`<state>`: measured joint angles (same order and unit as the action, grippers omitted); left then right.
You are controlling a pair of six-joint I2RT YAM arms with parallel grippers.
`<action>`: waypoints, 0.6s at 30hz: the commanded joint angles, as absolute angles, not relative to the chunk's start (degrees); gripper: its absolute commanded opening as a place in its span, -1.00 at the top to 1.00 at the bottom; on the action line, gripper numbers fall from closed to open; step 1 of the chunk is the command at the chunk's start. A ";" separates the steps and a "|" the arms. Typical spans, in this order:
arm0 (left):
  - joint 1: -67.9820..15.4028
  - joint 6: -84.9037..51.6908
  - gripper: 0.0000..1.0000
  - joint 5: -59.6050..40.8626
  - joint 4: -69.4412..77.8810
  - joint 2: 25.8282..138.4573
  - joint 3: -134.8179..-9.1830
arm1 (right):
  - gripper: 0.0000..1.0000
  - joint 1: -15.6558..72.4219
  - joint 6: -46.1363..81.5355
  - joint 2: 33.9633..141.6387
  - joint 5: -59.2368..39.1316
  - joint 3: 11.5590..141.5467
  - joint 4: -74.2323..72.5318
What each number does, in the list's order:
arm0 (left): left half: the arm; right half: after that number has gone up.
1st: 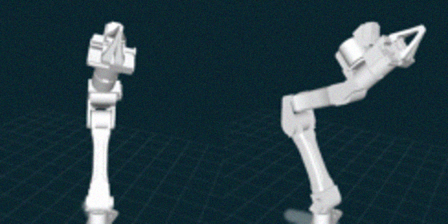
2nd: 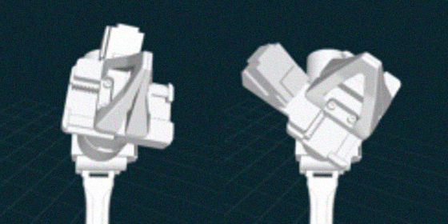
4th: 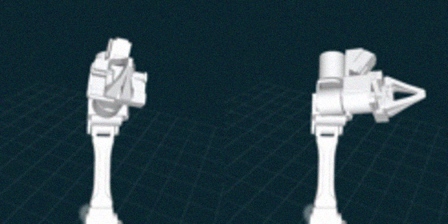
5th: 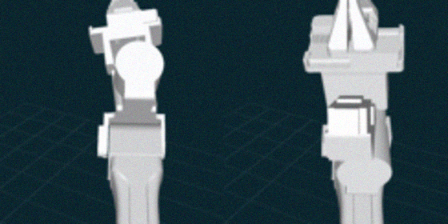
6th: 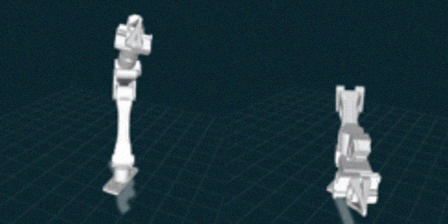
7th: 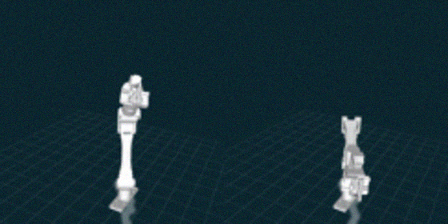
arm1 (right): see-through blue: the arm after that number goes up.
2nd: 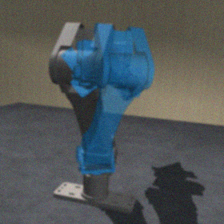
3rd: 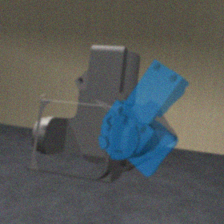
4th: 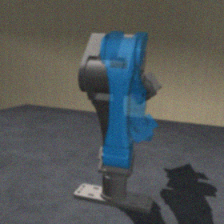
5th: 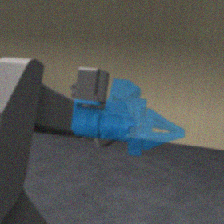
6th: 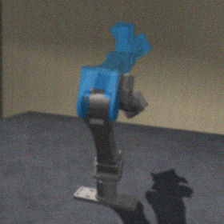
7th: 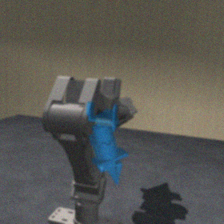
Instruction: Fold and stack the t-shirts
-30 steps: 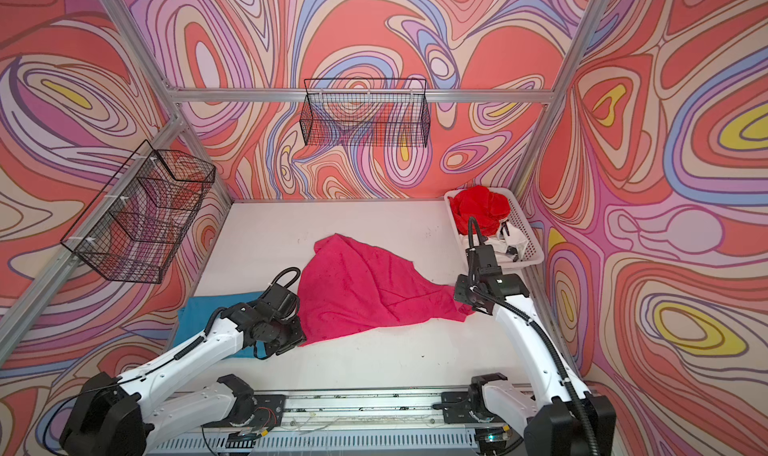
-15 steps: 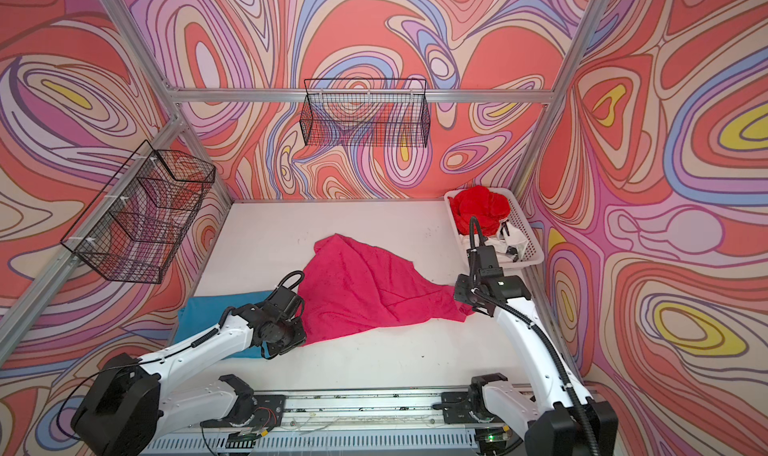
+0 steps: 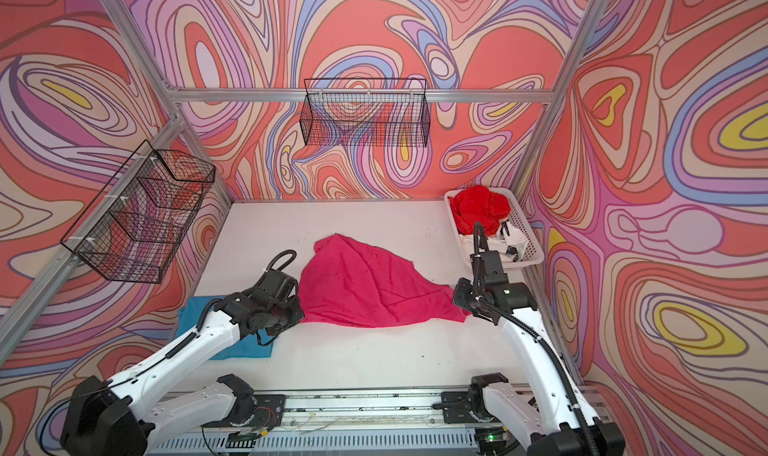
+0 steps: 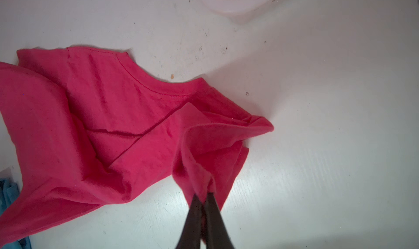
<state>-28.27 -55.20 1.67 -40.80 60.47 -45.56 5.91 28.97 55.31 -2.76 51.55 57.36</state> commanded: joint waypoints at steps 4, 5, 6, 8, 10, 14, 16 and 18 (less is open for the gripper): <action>-21.84 -48.38 1.00 5.16 -47.52 58.52 -56.64 | 1.00 5.79 28.64 55.93 -3.99 61.71 64.23; -20.66 -47.16 1.00 4.15 -47.33 59.09 -58.90 | 1.00 5.78 27.53 57.43 -2.67 65.24 64.33; -19.98 -46.10 1.00 3.69 -47.31 59.87 -61.02 | 1.00 5.67 26.67 58.82 -1.29 68.30 64.41; -19.23 -43.64 1.00 3.09 -47.48 61.60 -66.34 | 1.00 5.66 24.44 62.33 0.60 75.37 64.45; -18.89 -41.55 1.00 2.45 -47.48 63.18 -71.31 | 1.00 5.63 22.39 65.37 2.17 81.72 64.13; -17.62 -37.90 1.00 2.11 -48.06 65.98 -82.46 | 1.00 5.68 19.31 71.14 3.44 93.52 63.12; -16.49 -36.29 1.00 2.06 -47.88 67.08 -87.45 | 1.00 5.63 18.26 73.48 3.25 98.93 62.53; -15.25 -34.94 1.00 2.45 -47.01 67.83 -92.20 | 1.00 5.67 17.21 75.52 3.16 104.27 61.38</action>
<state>-16.64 -38.81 1.93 -46.85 67.64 -87.29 5.91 20.34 74.04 1.65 98.98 62.96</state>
